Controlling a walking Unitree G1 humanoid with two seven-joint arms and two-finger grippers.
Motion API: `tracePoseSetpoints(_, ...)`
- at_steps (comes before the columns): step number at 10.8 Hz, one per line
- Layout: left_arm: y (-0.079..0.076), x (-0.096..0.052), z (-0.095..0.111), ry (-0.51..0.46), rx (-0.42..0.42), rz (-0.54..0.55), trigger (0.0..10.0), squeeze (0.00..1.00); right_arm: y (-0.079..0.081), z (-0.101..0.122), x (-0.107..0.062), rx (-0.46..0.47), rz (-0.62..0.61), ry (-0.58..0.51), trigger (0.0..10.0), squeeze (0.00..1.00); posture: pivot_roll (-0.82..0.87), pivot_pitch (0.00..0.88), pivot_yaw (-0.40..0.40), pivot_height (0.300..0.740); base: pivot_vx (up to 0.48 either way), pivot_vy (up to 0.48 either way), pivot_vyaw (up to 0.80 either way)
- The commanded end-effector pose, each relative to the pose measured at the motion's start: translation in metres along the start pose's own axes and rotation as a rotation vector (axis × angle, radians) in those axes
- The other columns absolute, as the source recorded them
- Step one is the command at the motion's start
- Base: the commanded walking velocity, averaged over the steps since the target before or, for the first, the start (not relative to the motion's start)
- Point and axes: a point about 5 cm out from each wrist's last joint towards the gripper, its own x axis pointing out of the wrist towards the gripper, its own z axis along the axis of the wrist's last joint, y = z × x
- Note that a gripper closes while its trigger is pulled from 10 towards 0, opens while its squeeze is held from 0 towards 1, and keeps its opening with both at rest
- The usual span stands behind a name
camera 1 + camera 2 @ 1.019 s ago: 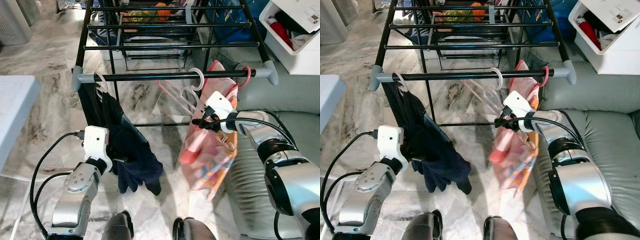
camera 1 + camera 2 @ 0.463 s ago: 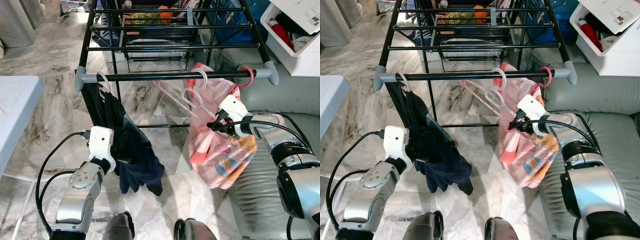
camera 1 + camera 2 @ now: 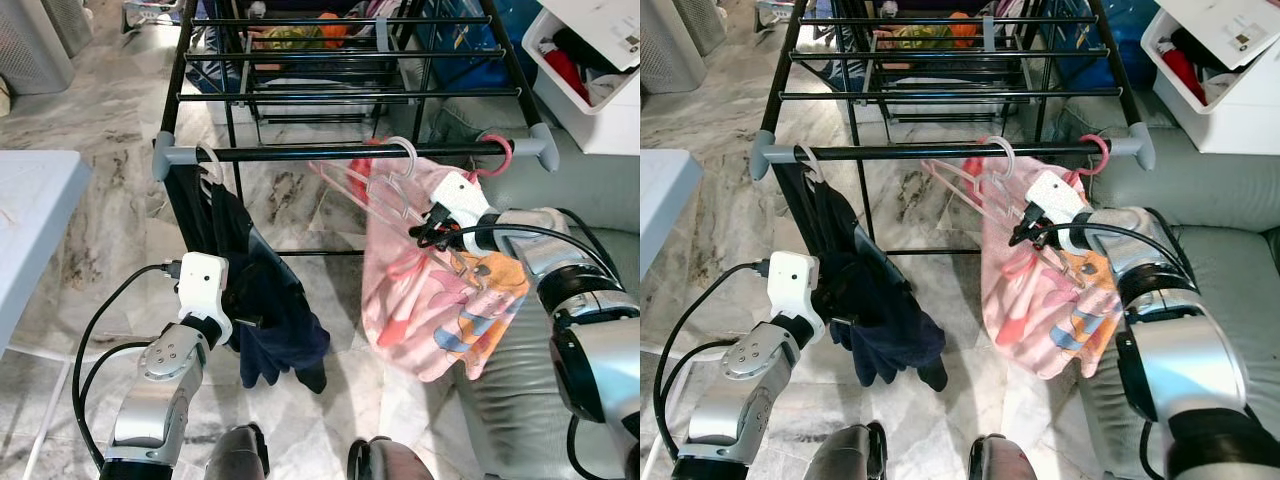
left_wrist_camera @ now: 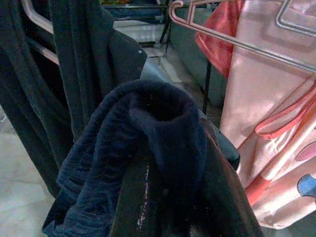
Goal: Hang hanger
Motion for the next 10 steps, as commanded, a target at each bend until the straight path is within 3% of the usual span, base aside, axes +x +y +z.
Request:
tracePoseSetpoints(1,0.000,0.000,-0.001,0.004,0.012,-0.001,10.0,0.00,-0.001,0.004,0.000,-0.005,0.008,0.008,0.0,0.00,0.04,0.095,-0.003,0.740,0.000,0.000,0.00)
tracePoseSetpoints(6,-0.002,0.000,-0.004,0.020,0.016,-0.011,10.0,0.00,0.007,-0.005,0.004,0.052,0.040,0.022,0.0,0.00,0.04,0.092,-0.004,0.740,0.000,0.000,0.00)
tracePoseSetpoints(7,-0.003,0.000,-0.005,0.025,0.019,-0.014,10.0,0.00,0.007,-0.004,0.005,0.090,0.045,0.005,0.0,0.00,0.04,0.088,-0.005,0.740,0.000,0.000,0.00)
tracePoseSetpoints(9,-0.002,-0.001,-0.008,0.030,0.005,0.002,10.0,0.00,0.002,0.000,0.009,0.268,-0.164,-0.121,0.0,0.00,0.03,0.080,-0.012,0.740,0.000,0.000,0.00)
tracePoseSetpoints(10,-0.002,0.000,-0.008,0.030,0.000,0.009,10.0,0.00,0.005,-0.001,0.011,0.329,-0.189,-0.171,0.0,0.00,0.02,0.088,-0.009,0.740,0.000,0.000,0.00)
